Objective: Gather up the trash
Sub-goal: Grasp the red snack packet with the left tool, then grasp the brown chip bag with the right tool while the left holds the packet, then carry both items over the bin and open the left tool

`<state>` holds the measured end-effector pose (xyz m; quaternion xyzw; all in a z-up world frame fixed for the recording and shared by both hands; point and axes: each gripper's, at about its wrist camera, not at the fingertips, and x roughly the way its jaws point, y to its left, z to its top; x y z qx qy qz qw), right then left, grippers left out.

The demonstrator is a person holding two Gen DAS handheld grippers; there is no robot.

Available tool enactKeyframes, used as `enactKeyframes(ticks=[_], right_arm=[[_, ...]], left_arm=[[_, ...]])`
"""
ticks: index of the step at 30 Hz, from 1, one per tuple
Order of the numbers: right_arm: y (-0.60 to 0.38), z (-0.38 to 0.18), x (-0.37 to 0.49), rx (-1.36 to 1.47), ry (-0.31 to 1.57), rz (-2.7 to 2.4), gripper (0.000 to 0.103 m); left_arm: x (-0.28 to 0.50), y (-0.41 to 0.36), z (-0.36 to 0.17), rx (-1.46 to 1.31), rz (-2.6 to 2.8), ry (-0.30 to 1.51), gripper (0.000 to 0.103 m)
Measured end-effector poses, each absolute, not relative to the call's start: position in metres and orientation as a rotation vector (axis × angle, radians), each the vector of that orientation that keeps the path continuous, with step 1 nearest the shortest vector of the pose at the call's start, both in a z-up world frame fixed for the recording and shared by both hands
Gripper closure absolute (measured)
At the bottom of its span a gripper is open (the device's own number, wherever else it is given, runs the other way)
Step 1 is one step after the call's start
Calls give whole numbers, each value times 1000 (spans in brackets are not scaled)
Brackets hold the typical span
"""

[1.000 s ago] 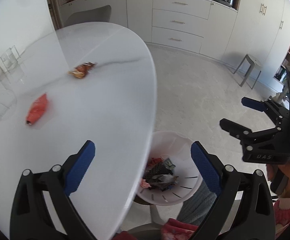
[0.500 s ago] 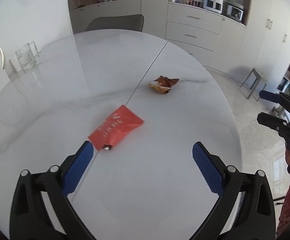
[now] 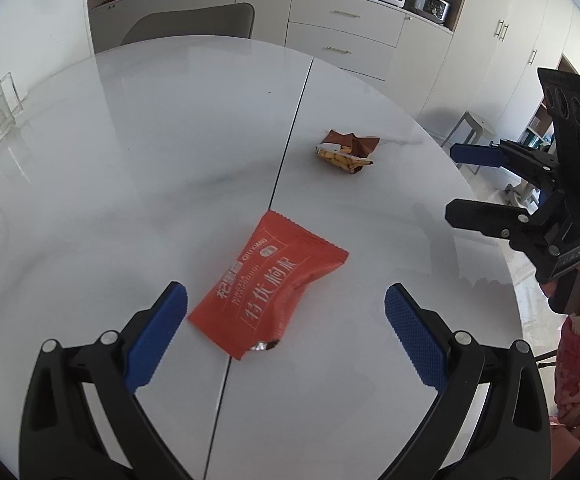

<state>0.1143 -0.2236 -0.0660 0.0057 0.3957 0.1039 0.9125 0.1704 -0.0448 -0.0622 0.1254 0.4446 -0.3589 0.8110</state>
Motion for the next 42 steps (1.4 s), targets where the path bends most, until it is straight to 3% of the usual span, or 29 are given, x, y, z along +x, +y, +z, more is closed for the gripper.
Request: enactKeyframes(ticks=[4,9,13,14,27,31,34,42], right_arm=[[-216,-69,125,-13,828,216,3],[-214,-72,135,-32,843,211,3],[-216,-73,141,-43,852,208,2],[-216,-73,142,-45,852,209,2],[-216,-85,191,-70,923,227,3],[-214,-92,200,-104,955,204,16],[-215,-87,200,-91,952,198,41],[-219,-74,181,-82,932,199,49]], left_arm=[[180,-46,-67,248,-775,963,12],[182,-54,-74,282,-793,962,34],[176,-56,-73,304,-812,947,59],[174,-55,-72,305,-812,939,60],[181,-39,-67,196,-860,963,61],[185,-35,-68,184,-845,971,61],[187,-35,-69,187,-837,968,61],[177,-41,-63,201,-844,948,61]])
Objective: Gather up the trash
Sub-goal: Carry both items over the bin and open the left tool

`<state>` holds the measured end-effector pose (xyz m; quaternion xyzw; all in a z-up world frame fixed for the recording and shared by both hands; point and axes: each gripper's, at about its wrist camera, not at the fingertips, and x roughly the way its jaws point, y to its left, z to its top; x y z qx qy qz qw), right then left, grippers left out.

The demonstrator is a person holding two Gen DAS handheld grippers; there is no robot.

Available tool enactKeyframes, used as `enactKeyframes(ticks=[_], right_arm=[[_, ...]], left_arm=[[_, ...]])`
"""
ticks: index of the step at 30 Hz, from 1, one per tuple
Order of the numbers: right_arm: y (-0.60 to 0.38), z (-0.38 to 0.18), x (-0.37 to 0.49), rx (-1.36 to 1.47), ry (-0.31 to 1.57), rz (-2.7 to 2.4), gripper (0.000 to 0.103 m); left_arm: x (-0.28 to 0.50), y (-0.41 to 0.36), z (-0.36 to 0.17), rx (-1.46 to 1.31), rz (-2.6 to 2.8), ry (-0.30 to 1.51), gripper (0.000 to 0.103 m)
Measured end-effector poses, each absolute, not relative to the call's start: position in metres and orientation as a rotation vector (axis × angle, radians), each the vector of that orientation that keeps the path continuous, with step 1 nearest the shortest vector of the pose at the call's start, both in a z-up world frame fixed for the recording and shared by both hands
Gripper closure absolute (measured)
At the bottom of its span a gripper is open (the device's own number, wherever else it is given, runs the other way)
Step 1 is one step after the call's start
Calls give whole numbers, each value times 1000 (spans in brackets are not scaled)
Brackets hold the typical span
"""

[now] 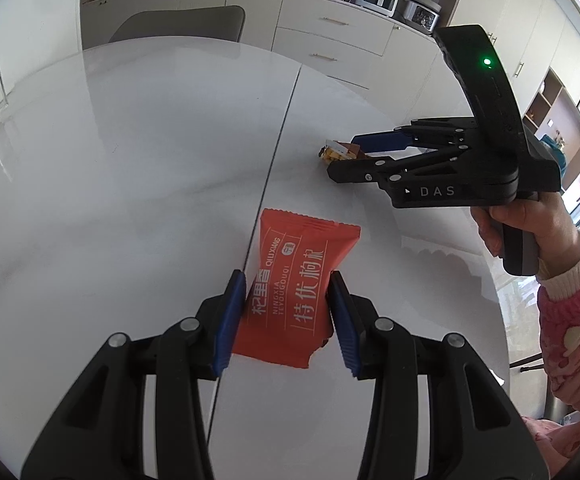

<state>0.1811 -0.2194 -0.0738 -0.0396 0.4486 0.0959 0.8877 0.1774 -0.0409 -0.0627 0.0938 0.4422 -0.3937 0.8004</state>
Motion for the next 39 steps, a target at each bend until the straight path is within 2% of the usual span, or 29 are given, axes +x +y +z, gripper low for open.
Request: enactKeyframes(ticks=[5,12,20,30,39], right_arm=[[-229,-52,142,-74,878,184,48],[-272,-26,55,-18,799,133,48],[-336,-46,-29,72,789,32,48],[-381,-93,-85,185,814,-2,48],[-394,-120,-97,240,835,3,48]], left_arm=[[161,-50,-51,224,-854,922,61],[97,-85,-28,319,-882,871,61],[13,-152,-20,387,-881,832,61],[-33,-232,-54,381,-795,905,61],[-53,-255,-103,367,-788,1009,61]])
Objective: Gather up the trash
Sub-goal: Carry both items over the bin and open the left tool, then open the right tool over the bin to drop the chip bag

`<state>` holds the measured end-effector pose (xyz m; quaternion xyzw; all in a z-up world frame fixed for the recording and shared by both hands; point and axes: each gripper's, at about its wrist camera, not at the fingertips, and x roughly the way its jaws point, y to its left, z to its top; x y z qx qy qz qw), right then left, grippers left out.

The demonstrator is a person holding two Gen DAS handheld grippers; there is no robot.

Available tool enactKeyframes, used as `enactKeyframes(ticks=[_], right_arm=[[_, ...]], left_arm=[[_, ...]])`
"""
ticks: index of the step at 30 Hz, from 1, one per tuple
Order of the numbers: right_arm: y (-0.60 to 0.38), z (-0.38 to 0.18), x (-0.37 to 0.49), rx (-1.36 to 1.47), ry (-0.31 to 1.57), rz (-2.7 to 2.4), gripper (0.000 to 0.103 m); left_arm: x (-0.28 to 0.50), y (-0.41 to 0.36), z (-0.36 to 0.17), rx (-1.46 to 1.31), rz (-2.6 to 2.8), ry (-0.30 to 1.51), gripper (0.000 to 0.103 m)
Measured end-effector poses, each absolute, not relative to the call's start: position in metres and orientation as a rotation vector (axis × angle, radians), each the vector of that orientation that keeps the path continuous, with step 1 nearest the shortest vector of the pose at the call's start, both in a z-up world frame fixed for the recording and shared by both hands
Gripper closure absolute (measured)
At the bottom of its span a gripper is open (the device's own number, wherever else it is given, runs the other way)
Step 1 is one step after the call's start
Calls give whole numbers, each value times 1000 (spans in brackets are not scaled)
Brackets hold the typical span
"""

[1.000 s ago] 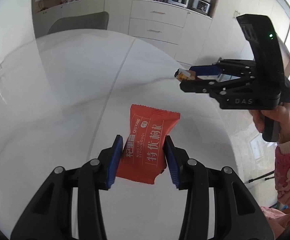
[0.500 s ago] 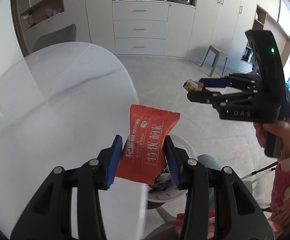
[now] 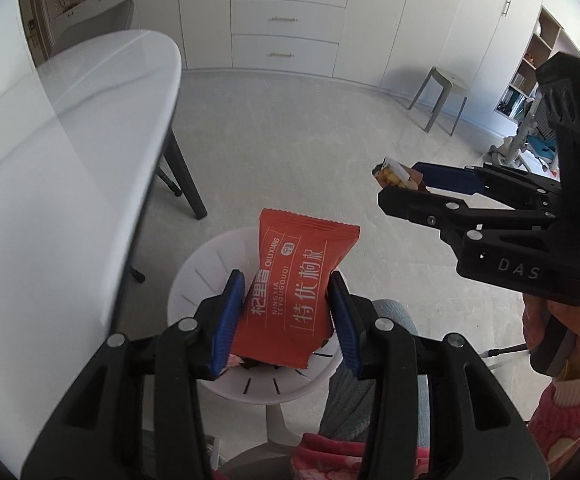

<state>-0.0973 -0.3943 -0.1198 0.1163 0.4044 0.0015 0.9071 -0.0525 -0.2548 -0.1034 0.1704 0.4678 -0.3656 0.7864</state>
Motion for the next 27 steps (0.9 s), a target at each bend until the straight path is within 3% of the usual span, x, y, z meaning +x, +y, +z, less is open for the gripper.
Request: enactKeyframes(ticks=[3,7,11,16,19,27], right_arm=[[-397,-125,-99,251,837,13,48],[-398,-128,-97,254,841,20,48],[-396,-130,-95,249,850,25,47],[-395,-133,-93,248,860,28,47],[-395,-135,-91,252,866,32,47],[-380,-154,-78,255,927,70,47]], left_arm=[[-56,-259,-112,388,-776,1022,59],[-58,-258,-113,385,-764,1022,41],[-57,-255,-108,376,-753,1016,29],[-58,-248,-98,360,-743,1009,27],[-60,-243,-88,344,-727,991,19],[-62,-224,-54,305,-700,922,18]])
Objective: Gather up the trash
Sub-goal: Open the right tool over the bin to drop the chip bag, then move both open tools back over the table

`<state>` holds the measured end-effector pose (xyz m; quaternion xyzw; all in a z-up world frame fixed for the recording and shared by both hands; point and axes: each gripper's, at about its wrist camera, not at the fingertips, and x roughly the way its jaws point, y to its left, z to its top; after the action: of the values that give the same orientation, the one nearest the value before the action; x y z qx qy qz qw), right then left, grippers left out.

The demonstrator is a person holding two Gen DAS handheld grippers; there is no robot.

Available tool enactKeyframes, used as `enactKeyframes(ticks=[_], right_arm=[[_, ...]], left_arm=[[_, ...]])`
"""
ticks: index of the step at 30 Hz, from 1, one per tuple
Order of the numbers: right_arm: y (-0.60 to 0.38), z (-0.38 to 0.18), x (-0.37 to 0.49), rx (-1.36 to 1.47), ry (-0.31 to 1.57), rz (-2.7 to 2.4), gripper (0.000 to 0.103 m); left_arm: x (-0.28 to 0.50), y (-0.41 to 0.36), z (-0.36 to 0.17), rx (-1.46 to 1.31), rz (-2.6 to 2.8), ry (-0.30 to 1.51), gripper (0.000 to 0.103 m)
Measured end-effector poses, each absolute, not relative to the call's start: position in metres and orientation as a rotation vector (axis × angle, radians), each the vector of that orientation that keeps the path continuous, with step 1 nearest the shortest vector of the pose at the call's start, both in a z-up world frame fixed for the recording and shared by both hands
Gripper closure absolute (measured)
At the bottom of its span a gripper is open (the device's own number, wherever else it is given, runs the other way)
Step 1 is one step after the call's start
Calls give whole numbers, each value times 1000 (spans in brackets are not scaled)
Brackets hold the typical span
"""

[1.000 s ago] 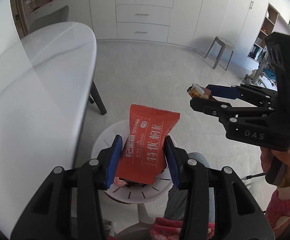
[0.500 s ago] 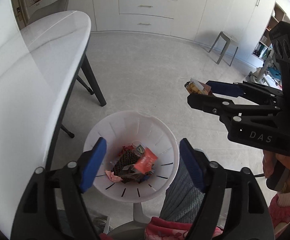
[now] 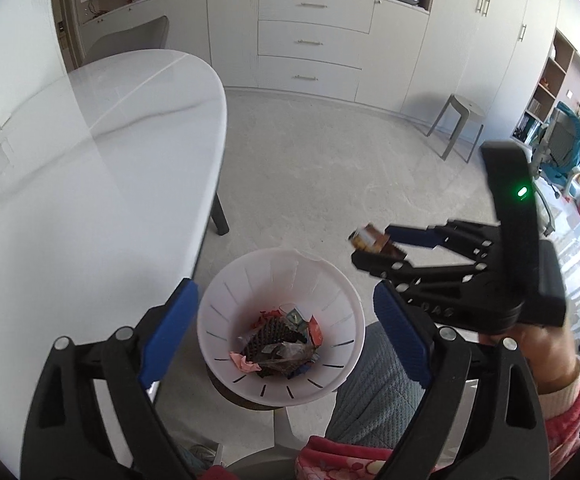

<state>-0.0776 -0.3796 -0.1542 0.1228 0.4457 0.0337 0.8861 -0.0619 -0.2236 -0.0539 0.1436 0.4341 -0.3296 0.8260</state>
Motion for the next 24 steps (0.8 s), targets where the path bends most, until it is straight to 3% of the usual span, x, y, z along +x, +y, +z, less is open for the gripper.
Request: enactKeyframes(ticks=[4,8,15,17,24], right_arm=[[-364,-170,-68,242,981,90,39],[-349,-187,-60,220,1054,90,10],[-344,-186,-55,241,1092,59,7],[-347,-172,-55,248,1066,24,2],[-346,-93,-55,215,926,-43,2]], left_arm=[[-60,-214,-48,294,-677,917,17],[-57,-204,-47,280,-654,926,17],[-52,-191,-46,272,-628,931,17],[-50,-188,-44,261,-620,930,17],[-42,-171,-17,235,-604,882,17]])
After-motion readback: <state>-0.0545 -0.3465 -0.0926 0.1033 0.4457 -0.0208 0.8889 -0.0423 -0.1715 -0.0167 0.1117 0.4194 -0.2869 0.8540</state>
